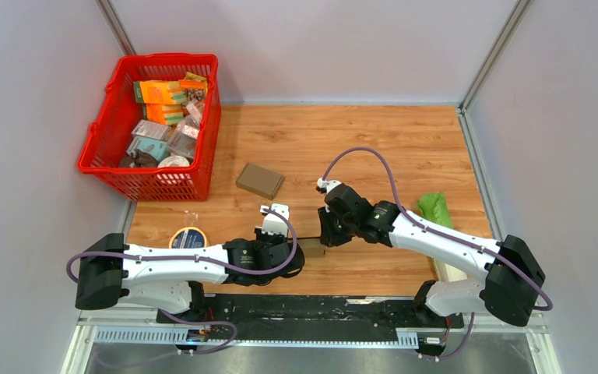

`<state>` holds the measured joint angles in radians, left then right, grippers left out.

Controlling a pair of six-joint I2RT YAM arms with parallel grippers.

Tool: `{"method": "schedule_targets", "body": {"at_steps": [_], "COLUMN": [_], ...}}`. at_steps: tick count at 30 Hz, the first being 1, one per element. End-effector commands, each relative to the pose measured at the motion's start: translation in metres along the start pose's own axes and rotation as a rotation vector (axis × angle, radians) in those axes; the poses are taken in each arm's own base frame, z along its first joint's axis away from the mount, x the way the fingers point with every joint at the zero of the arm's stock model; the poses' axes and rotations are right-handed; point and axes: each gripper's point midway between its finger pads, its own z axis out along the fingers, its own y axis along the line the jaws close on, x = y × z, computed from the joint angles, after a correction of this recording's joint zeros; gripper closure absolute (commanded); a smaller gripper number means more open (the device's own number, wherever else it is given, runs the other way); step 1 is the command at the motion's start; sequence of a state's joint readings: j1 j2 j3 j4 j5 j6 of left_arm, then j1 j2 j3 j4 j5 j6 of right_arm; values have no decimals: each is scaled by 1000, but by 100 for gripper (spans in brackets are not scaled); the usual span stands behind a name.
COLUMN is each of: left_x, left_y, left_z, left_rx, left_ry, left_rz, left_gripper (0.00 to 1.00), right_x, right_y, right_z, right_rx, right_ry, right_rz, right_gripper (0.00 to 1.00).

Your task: Fold the paper box

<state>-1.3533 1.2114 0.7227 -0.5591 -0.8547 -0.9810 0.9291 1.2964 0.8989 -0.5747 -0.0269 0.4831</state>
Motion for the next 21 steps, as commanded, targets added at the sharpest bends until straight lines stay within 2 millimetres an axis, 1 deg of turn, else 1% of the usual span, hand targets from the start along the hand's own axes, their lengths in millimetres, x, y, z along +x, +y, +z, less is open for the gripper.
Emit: {"method": "schedule_targets", "body": {"at_steps": [1, 3, 7, 9, 12, 15, 19, 21], "left_x": [4, 5, 6, 5, 5, 7, 9, 11], "left_y": [1, 1, 1, 1, 1, 4, 5, 5], "left_z": [-3, -3, -3, -3, -3, -3, -3, -3], "left_rx": [1, 2, 4, 5, 5, 2, 0, 0], "left_ry": [29, 31, 33, 32, 33, 35, 38, 41], "left_rz": [31, 26, 28, 27, 22, 17, 10, 10], "left_gripper": [100, 100, 100, 100, 100, 100, 100, 100], "right_x": [-21, -19, -16, -14, -13, -9, -5, -1], "right_y": [13, 11, 15, 15, 11, 1, -14, -18], "right_z": [-3, -1, 0, 1, 0, -1, -3, -2], "right_rx": [-32, -28, -56, -69, -74, -63, 10, 27], "right_ry": [-68, -62, -60, -56, -51, -48, -46, -38], "right_rz": [16, 29, 58, 91, 150, 177, 153, 140], "right_gripper": [83, 85, 88, 94, 100, 100, 100, 100]}}
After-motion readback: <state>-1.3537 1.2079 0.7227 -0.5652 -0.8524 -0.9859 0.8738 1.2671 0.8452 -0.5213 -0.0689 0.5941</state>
